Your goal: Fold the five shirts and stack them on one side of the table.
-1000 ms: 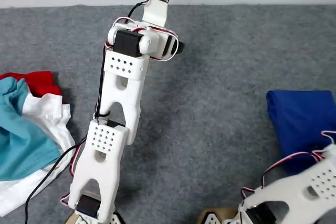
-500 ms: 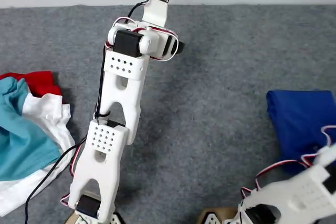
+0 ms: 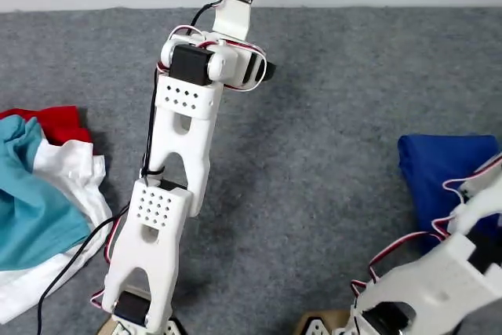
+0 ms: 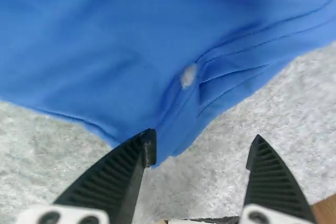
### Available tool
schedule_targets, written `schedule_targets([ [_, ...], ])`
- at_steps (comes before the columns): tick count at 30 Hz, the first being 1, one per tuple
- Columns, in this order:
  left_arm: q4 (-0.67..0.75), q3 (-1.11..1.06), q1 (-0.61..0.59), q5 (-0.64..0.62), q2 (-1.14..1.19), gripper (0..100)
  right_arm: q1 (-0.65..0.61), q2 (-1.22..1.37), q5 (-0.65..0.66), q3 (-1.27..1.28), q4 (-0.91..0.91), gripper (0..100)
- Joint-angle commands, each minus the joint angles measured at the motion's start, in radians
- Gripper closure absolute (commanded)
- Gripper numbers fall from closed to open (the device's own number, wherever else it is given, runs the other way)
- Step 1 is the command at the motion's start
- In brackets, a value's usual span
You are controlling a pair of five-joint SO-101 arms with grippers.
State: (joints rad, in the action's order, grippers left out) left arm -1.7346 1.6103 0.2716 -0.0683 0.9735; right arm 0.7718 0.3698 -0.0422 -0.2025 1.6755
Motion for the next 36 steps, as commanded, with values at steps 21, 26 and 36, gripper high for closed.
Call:
schedule_targets([
  [21,-0.021,0.007,-0.002,-0.006,-0.064,74,0.065,0.033,0.089,0.227,-0.068,71.8],
  [26,-0.021,0.007,-0.002,-0.006,-0.071,74,0.088,-0.163,0.199,0.224,0.013,71.8],
  [36,-0.021,0.012,-0.012,0.0,-0.075,74,-0.067,-0.668,0.394,0.23,0.097,71.7],
])
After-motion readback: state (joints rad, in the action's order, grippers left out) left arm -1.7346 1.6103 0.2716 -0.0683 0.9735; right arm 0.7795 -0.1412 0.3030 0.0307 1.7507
